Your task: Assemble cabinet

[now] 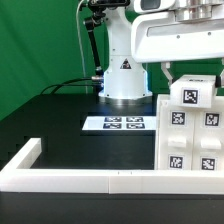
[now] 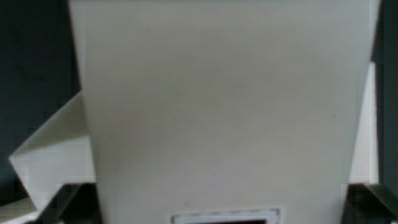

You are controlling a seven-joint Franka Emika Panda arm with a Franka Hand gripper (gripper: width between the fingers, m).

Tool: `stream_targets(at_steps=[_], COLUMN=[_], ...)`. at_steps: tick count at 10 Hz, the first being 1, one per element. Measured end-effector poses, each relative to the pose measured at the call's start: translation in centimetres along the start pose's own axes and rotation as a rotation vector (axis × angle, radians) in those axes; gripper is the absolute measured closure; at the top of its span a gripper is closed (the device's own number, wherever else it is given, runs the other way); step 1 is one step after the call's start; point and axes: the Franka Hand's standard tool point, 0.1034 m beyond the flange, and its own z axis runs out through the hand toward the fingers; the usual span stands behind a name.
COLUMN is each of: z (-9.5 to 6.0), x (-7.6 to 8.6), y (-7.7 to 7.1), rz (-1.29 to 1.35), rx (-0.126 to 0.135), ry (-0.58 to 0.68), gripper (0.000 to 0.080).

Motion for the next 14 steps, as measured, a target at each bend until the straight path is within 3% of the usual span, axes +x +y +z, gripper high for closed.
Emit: stream_targets(at_steps=[6,11,14], z=[0.0,-0.2,-0.1], x=[0.0,-0.4,-0.4], y=[-0.1,-1.3,-1.4], rz=[0.38,0.96,1.27], rx=[0.003,0.027,0.055], ry=[0.001,0.021,0.002], gripper=[0.0239,0.0239,0.0239])
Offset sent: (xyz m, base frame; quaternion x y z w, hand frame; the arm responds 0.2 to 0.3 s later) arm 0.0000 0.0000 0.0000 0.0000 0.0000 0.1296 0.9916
